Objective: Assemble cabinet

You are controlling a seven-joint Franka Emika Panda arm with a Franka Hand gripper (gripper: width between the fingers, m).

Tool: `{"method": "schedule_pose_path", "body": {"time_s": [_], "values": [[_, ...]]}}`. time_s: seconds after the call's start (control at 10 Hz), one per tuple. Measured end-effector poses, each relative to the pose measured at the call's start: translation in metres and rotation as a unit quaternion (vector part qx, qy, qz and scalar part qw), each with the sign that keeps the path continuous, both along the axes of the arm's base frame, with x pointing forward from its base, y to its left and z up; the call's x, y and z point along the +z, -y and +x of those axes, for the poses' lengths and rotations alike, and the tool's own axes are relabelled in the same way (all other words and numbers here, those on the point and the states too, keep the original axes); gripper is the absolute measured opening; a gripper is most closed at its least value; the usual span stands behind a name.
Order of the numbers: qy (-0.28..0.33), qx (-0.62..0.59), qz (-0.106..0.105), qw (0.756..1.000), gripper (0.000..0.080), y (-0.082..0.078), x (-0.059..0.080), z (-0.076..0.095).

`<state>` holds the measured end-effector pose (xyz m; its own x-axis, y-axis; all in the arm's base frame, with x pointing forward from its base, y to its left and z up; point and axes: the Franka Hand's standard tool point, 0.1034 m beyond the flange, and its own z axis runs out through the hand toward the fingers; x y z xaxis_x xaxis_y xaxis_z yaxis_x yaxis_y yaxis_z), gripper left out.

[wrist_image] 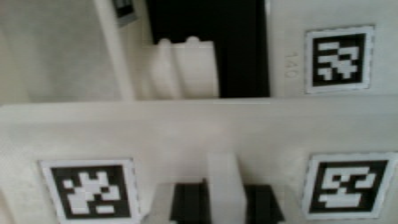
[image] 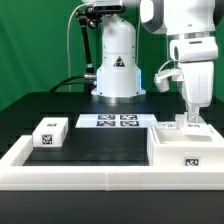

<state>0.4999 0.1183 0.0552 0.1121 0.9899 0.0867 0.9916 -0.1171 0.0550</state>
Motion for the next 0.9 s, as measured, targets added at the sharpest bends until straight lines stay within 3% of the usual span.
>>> {"method": "schedule_pose_path", "body": {"time_s": [0.3,0.8,0.9], "values": [[-0.007,0.004,-0.002,1.0,0.0071,0.003,0.001,0.022],[-0.008,0.006,-0.003,1.0,0.0071,0.004,0.001,0.024],[-0.007,0.01,-0.002,1.0,0.0071,0.005,0.001,0.033]]}}
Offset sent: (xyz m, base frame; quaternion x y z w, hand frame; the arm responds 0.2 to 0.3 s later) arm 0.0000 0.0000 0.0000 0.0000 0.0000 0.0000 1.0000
